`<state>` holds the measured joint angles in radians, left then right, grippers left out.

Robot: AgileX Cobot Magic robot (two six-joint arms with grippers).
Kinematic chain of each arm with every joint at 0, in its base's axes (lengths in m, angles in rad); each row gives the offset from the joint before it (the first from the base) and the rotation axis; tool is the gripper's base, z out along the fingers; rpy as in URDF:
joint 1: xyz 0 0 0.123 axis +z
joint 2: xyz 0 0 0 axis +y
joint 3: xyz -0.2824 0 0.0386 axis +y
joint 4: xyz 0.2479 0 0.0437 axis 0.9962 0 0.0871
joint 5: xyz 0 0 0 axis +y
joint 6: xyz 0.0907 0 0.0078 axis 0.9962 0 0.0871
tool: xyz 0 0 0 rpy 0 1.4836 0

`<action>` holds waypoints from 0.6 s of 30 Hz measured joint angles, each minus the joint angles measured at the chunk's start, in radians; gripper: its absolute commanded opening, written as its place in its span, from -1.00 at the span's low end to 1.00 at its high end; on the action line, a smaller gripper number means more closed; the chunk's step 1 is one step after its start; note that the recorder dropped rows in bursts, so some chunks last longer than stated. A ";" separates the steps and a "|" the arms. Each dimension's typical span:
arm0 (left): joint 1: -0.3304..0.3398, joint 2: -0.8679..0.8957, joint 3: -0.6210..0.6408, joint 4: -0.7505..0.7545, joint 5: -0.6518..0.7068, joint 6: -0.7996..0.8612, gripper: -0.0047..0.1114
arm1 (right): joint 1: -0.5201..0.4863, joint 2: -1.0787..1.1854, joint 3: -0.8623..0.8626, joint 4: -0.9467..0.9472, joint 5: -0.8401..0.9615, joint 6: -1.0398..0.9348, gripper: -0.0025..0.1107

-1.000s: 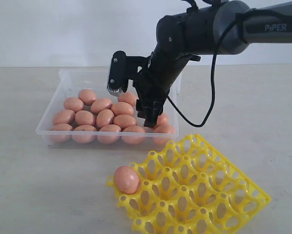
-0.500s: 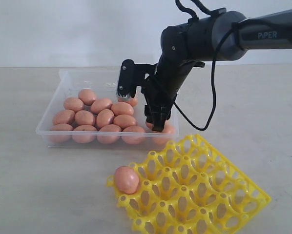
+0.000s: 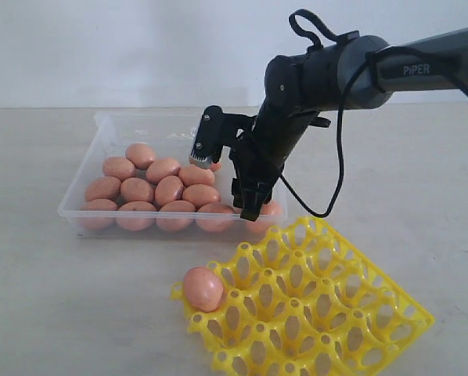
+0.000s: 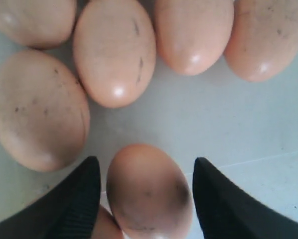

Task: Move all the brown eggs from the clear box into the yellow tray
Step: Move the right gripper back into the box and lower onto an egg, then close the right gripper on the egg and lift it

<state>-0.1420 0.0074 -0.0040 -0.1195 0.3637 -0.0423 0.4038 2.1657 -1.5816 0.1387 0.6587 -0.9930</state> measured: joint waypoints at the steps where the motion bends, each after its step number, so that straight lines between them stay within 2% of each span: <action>1: 0.000 0.000 0.000 0.000 0.000 0.000 -0.85 | 0.000 0.000 0.000 0.000 -0.002 0.000 -0.05; 7: 0.000 0.000 0.000 0.000 0.000 0.000 -0.85 | 0.000 0.048 0.000 -0.015 -0.030 0.018 -0.05; 8: 0.000 0.000 0.000 0.000 0.000 0.000 -0.85 | 0.000 0.050 0.000 -0.027 -0.032 0.048 -0.11; 9: 0.000 0.000 0.000 0.000 0.000 0.000 -0.85 | 0.000 0.050 0.000 -0.048 -0.042 0.093 -0.21; 12: 0.000 0.000 0.000 0.000 0.000 0.000 -0.85 | 0.000 0.050 0.000 -0.113 -0.072 0.225 -0.86; 13: 0.000 0.000 0.000 0.000 0.000 0.000 -0.85 | 0.000 0.050 0.000 -0.127 -0.074 0.256 -0.96; 18: 0.000 0.000 0.000 0.000 0.000 0.000 -0.85 | 0.000 0.050 0.000 -0.139 -0.080 0.290 -0.96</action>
<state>-0.1420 0.0074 -0.0040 -0.1195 0.3637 -0.0423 0.4038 2.2159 -1.5816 0.0000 0.5786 -0.7032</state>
